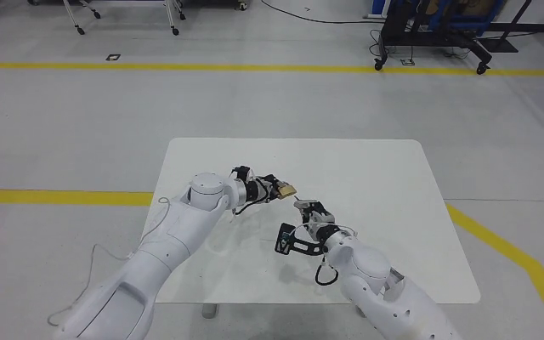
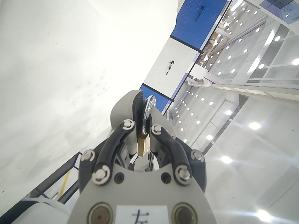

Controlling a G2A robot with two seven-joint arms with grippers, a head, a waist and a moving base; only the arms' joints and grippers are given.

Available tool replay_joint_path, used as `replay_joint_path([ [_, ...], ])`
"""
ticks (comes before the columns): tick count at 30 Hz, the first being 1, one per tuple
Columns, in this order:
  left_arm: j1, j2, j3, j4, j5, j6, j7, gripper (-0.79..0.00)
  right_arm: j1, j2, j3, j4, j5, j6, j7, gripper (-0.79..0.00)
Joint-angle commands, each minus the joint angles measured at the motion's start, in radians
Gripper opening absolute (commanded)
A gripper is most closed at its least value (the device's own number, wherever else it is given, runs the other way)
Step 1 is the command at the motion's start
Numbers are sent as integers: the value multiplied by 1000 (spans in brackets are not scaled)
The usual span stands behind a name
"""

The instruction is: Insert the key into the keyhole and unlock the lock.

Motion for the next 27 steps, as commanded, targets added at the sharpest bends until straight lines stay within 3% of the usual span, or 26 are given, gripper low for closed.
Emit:
replay_joint_path([
  [1, 4, -1, -2, -5, 3, 4, -3, -785, 3, -3, -13, 3, -32, -6, 15, -785],
  [27, 33, -4, -46, -33, 52, 26, -44, -785, 45, -50, -69, 49, -105, -44, 98, -785],
])
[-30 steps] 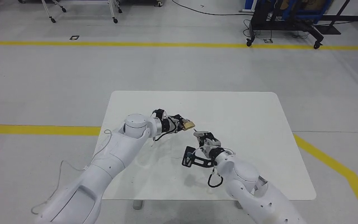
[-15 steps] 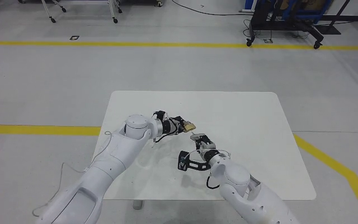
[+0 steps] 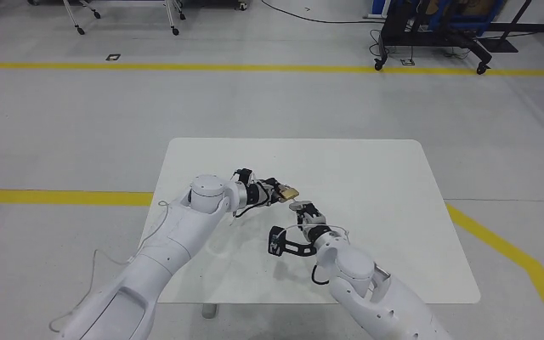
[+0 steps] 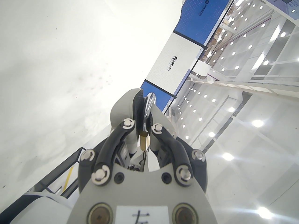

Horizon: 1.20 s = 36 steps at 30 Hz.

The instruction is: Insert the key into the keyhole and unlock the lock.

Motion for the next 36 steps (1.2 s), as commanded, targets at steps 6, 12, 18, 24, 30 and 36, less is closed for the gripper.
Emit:
replay_joint_path([
  [6, 9, 0, -12, -9, 8, 2, -7, -785, -4, -12, -13, 2, -28, 13, 37, -785],
  [12, 15, 0, -23, -15, 15, 7, -18, -785, 0, -23, -16, 10, -17, 19, 22, -785],
  [18, 19, 2, -37, -19, 20, 11, -34, -785, -5, -26, -3, 3, -3, 20, -25, -785],
  [24, 24, 7, -58, -24, 26, 7, -38, -785, -36, -21, 39, -20, 0, 33, -75, -785],
  [30, 31, 9, -68, -34, 30, 7, -67, -785, -87, -6, 113, -44, 12, 44, -166, -785],
  [36, 33, 11, -78, -36, 30, 7, -95, -785, -119, 2, 157, -56, 15, 38, -217, -785],
])
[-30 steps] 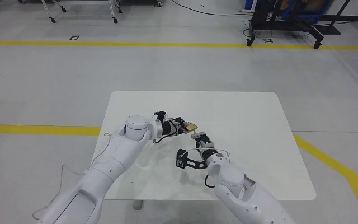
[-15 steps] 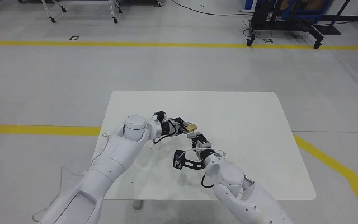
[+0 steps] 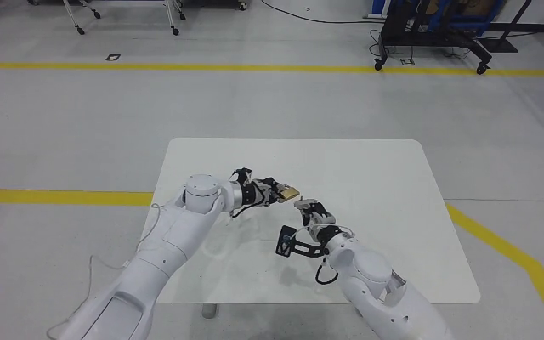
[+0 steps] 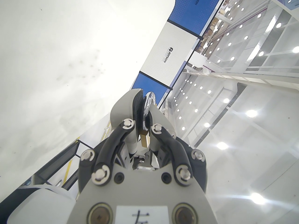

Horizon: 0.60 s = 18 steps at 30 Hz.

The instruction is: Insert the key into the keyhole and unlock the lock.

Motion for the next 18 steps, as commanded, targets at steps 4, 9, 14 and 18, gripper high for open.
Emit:
replay_joint_path([
  [4, 1, 1, -6, 2, -2, 2, -31, -785, -13, 4, 17, -9, 15, -4, -77, -785],
  [9, -3, 3, -18, 10, -17, 7, -78, -785, -51, 21, 92, -22, 48, -6, -244, -785],
  [14, -5, 4, -19, 13, -14, 13, -109, -785, -83, 33, 146, -30, 54, -16, -318, -785],
  [18, -7, 4, -16, 18, -20, 22, -150, -785, -88, 39, 158, -29, 35, -26, -365, -785],
])
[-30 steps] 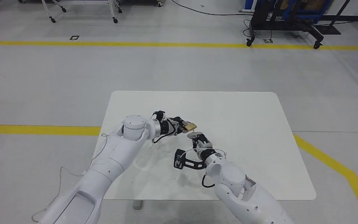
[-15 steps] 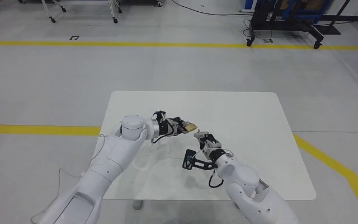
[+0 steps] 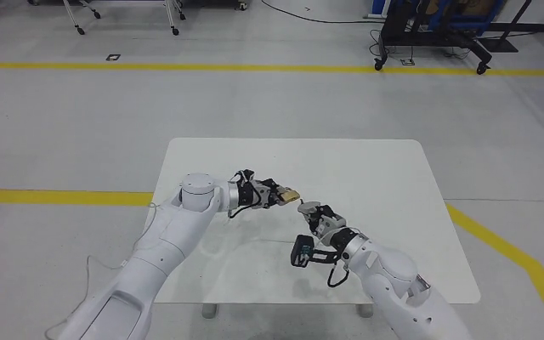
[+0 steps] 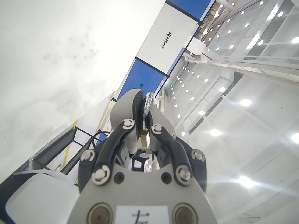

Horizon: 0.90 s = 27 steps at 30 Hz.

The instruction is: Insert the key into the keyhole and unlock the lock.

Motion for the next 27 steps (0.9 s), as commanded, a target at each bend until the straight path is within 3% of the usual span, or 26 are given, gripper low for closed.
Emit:
replay_joint_path([
  [1, -3, 0, 0, 5, -4, 4, -20, -785, -1, 2, 0, 1, -22, -2, -19, -785],
  [11, -13, -3, 11, 20, 10, 7, -54, -785, 0, 13, -8, 6, -124, -1, -101, -785],
  [27, -19, -6, 23, 26, 37, -9, -71, -785, 35, 15, -29, 15, -161, -69, -86, -785],
])
